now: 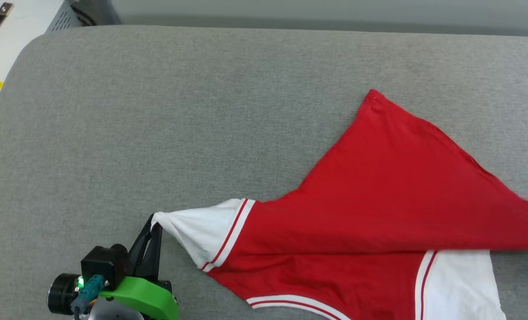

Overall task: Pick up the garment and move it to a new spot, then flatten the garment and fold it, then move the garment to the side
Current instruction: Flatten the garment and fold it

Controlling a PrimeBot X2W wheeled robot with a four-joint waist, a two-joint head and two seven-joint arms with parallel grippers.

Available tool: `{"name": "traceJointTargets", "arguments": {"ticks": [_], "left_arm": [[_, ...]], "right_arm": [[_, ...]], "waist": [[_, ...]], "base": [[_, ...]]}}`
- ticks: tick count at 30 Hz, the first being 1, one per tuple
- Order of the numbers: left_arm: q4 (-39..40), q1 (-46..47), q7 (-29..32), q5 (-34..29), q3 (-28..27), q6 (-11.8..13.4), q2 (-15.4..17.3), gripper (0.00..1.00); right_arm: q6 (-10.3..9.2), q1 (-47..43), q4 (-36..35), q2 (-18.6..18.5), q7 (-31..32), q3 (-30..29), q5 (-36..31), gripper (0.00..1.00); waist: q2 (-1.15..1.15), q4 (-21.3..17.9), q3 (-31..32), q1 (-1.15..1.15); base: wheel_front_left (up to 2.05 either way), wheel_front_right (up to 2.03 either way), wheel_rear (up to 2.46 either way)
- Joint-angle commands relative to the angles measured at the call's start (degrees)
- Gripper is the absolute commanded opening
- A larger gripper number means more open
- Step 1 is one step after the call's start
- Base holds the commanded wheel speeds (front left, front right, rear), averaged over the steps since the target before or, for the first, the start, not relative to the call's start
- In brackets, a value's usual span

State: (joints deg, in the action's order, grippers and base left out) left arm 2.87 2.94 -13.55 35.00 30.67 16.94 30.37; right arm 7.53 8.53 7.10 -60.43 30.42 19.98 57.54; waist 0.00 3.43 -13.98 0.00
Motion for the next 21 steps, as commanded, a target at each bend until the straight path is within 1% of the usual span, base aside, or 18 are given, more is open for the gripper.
{"name": "traceJointTargets", "arguments": {"ticks": [1,6,10,13,15,16,19,21], "left_arm": [[0.2,-0.7,0.1,0.6,-0.4,0.3,0.5,0.00],[0.3,-0.6,0.4,0.8,-0.2,0.3,0.6,0.00],[0.0,-0.4,0.6,0.9,-0.1,0.5,0.3,0.00],[-0.1,-0.3,0.6,0.9,0.1,0.5,0.2,0.00],[-0.2,-0.4,0.7,0.9,0.3,0.6,0.2,0.00],[-0.1,-0.4,0.8,0.9,0.5,0.6,0.1,0.00],[0.1,-0.4,1.0,0.7,0.9,0.7,0.0,0.00],[0.5,-0.3,1.0,0.5,1.2,0.7,-0.1,0.00]], "right_arm": [[-0.04,-3.2,-0.4,1.0,-0.8,-0.6,0.8,0.00],[-0.04,-13.9,-1.2,5.8,-2.6,-1.8,0.7,0.00],[-0.04,-17.2,-0.2,9.7,-3.8,-1.2,-1.9,0.00],[-0.04,-17.1,-0.1,11.1,-4.3,-2.0,-2.5,0.00],[-0.04,-16.5,-0.5,11.2,-4.8,-3.9,-2.7,0.41],[-0.04,-16.3,-0.7,10.9,-5.0,-5.2,-2.8,1.00],[-0.04,-15.9,-2.7,9.7,-4.4,-8.4,-2.4,1.00],[-0.04,-14.7,-5.4,8.6,-4.7,-11.5,-2.5,1.00]], "waist": [[0.00,-2.9,2.1,0.00],[0.00,-3.2,1.5,0.00],[0.00,-3.1,1.3,0.00],[0.00,-3.0,1.5,0.00],[0.00,-3.0,2.0,0.00],[0.00,-2.9,2.3,0.00],[0.00,-2.6,2.8,0.00],[0.00,-2.3,2.9,0.00]], "base": [[0.00,0.00,0.00],[0.00,0.00,0.00],[0.00,0.00,0.00],[0.00,0.00,0.00],[0.00,0.00,0.00],[0.00,0.00,0.00],[0.00,0.00,0.00],[0.00,0.00,0.00]]}}
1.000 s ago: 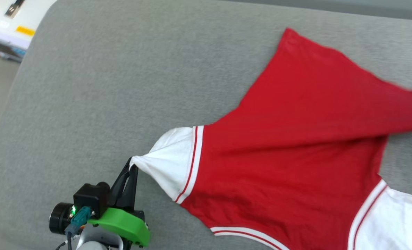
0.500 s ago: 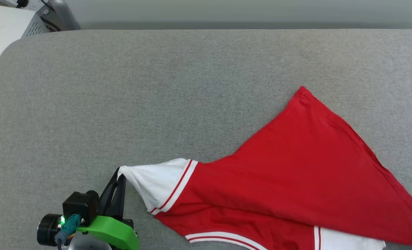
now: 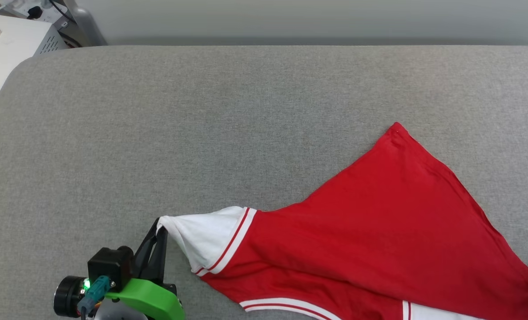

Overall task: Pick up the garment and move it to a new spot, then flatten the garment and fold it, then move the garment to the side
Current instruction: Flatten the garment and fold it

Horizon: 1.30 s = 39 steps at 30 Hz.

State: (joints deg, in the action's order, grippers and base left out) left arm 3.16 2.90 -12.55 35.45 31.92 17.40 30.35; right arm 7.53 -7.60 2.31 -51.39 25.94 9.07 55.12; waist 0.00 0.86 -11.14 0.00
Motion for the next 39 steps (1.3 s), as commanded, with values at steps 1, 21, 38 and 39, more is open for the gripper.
{"name": "traceJointTargets", "arguments": {"ticks": [1,21,38,39], "left_arm": [[0.4,-0.2,0.0,0.0,0.1,0.3,-0.2,0.00],[-0.5,10.6,-0.7,-3.4,3.4,-3.1,-5.0,0.00],[-4.9,15.2,-2.1,-4.8,4.0,-6.0,-9.4,0.00],[-5.1,15.2,-2.2,-4.8,3.9,-6.1,-9.4,0.00]], "right_arm": [[-0.04,2.1,-1.8,-0.8,-0.5,-1.7,-0.3,1.00],[-0.04,42.7,-1.6,2.4,21.4,13.5,-9.3,1.00],[-0.04,51.7,19.7,7.1,20.5,34.2,-9.5,1.00],[-0.04,51.7,19.8,6.9,19.6,34.9,-9.0,0.84]], "waist": [[0.00,0.4,0.0,0.00],[0.00,9.4,-10.1,0.00],[0.00,12.4,-15.2,0.00],[0.00,12.2,-14.9,0.00]], "base": [[0.00,0.00,0.00],[0.00,0.00,0.00],[0.00,0.00,0.00],[0.00,0.00,0.00]]}}
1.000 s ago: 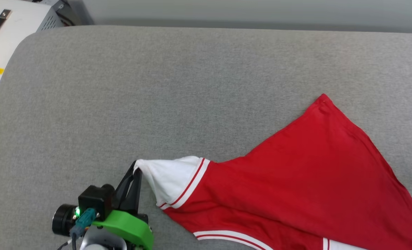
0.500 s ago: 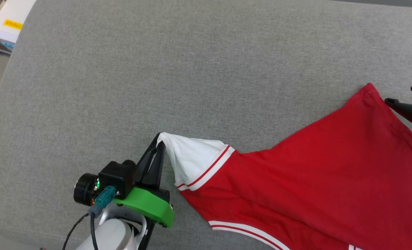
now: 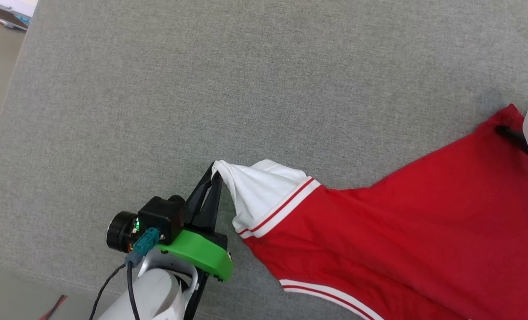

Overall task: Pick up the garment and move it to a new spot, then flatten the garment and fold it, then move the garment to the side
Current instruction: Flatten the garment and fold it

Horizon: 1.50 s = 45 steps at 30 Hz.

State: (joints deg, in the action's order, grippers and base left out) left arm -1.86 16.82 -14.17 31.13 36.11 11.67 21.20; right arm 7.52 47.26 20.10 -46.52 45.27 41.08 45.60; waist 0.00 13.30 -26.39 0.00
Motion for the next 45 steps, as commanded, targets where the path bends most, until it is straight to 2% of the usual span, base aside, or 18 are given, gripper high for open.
{"name": "traceJointTargets", "arguments": {"ticks": [1,2,6,7,8,11,15,22,27,33,38,45], "left_arm": [[-0.4,1.2,-0.6,-0.4,-0.5,-0.5,-0.3,0.00],[-0.7,1.1,-0.6,-0.4,-0.6,-0.5,-0.2,0.00],[-1.5,0.5,-0.7,-0.5,-1.2,-0.8,0.3,0.00],[-1.6,0.2,-0.7,-0.6,-1.3,-0.9,0.7,0.00],[-1.4,0.0,-0.7,-0.9,-2.2,-0.8,1.8,0.00],[-0.9,0.2,-0.7,-1.1,-3.1,-0.9,3.2,0.00],[0.3,2.4,-0.4,-1.6,-4.2,-1.4,5.1,0.00],[3.8,10.9,2.5,-2.2,-6.4,-2.8,7.6,0.00],[5.4,19.4,5.5,-3.6,-7.3,-3.8,8.8,0.00],[3.0,35.7,8.7,-4.4,-8.6,-7.6,8.3,0.00],[-2.9,52.6,10.5,-6.2,-8.6,-11.4,6.6,0.00],[-14.0,74.1,10.7,-8.7,-8.5,-15.4,4.1,0.00]], "right_arm": [[-0.03,-3.1,2.1,2.0,-1.4,3.5,0.9,0.04],[-0.03,-2.9,2.2,2.0,-2.6,3.8,1.3,0.00],[-0.03,-1.2,2.3,2.0,-9.9,4.5,2.8,0.00],[-0.03,-0.7,2.0,2.1,-12.2,4.4,3.4,0.00],[-0.03,0.3,1.0,2.0,-18.2,4.0,4.6,0.00],[-0.03,0.5,-0.5,1.6,-24.5,3.7,5.1,0.00],[-0.03,-0.7,-3.1,0.1,-30.3,3.5,5.8,0.00],[-0.03,-1.9,-6.9,-1.8,-37.7,-0.9,5.9,0.00],[-0.03,-1.3,-9.0,-1.3,-39.5,-5.6,4.0,0.00],[-0.03,4.4,-9.6,0.9,-38.8,-14.1,0.1,0.00],[-0.03,14.9,-7.2,4.8,-37.0,-19.6,-4.8,0.00],[-0.03,33.2,-0.5,9.1,-35.3,-21.2,-11.8,0.00]], "waist": [[0.00,-0.5,0.7,0.00],[0.00,-0.8,1.1,0.00],[0.00,-2.2,3.4,0.00],[0.00,-2.7,4.2,0.00],[0.00,-4.2,6.8,0.00],[0.00,-5.8,9.8,0.00],[0.00,-7.7,13.5,0.00],[0.00,-10.8,16.7,0.00],[0.00,-12.5,15.5,0.00],[0.00,-13.8,9.3,0.00],[0.00,-14.9,3.4,0.00],[0.00,-15.6,-2.5,0.00]], "base": [[0.00,0.00,0.00],[0.00,0.00,0.00],[0.00,0.00,0.00],[0.00,0.00,0.00],[0.00,0.00,0.00],[0.00,0.00,0.00],[0.00,0.00,0.00],[0.00,0.00,0.00],[0.00,0.00,0.00],[0.00,0.00,0.00],[0.00,0.00,0.00],[0.00,0.00,0.00]]}}
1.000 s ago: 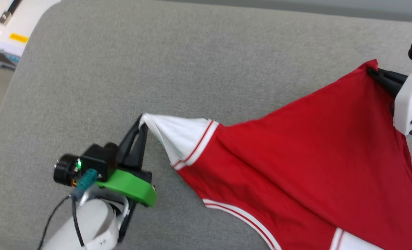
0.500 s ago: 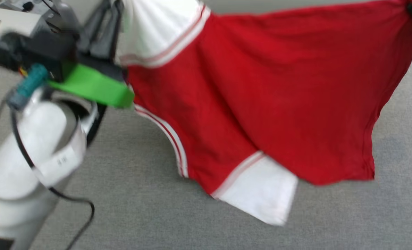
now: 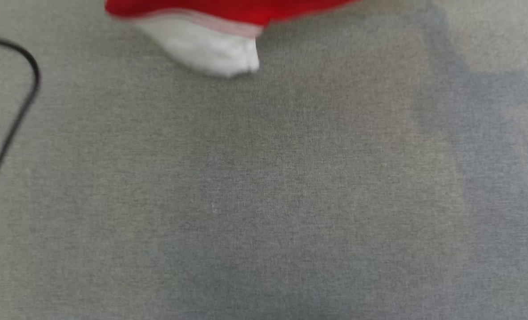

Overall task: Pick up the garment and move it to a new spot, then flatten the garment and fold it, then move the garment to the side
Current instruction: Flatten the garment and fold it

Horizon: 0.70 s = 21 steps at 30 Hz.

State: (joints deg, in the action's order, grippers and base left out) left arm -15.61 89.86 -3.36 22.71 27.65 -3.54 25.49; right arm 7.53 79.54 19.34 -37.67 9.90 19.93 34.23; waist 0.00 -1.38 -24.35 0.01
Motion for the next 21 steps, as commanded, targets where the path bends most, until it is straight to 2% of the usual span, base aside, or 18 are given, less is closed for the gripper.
{"name": "traceJointTargets", "arguments": {"ticks": [1,7,11,15,21], "left_arm": [[-2.3,4.2,-0.1,-0.7,0.0,-0.6,-0.5,0.00],[-12.2,17.5,-1.9,-1.4,0.2,-2.4,-1.9,0.00],[-17.1,21.8,-3.9,-1.8,1.2,-3.1,-2.2,0.00],[-21.1,21.4,-6.1,-1.3,2.4,-3.4,-2.4,0.00],[-23.7,14.0,-9.8,1.2,3.5,-3.8,-1.5,0.00]], "right_arm": [[-0.04,3.9,1.5,0.7,0.0,0.2,-1.3,0.00],[-0.04,17.2,9.0,2.3,-2.2,3.2,-5.3,0.00],[-0.04,22.5,13.6,3.3,-4.4,6.2,-5.9,0.00],[-0.04,23.2,17.6,4.2,-7.1,9.8,-4.5,0.00],[-0.04,16.1,21.5,5.7,-11.6,14.6,0.7,0.00]], "waist": [[0.00,-1.0,-5.3,-0.01],[0.00,-1.5,-8.4,-0.01],[0.00,-1.5,-10.0,-0.01],[0.00,-1.2,-10.9,-0.01],[0.00,-1.8,-10.3,-0.01]], "base": [[0.00,0.00,0.00],[0.00,0.00,0.00],[0.00,0.00,0.00],[0.00,0.00,0.00],[0.00,0.00,0.00]]}}
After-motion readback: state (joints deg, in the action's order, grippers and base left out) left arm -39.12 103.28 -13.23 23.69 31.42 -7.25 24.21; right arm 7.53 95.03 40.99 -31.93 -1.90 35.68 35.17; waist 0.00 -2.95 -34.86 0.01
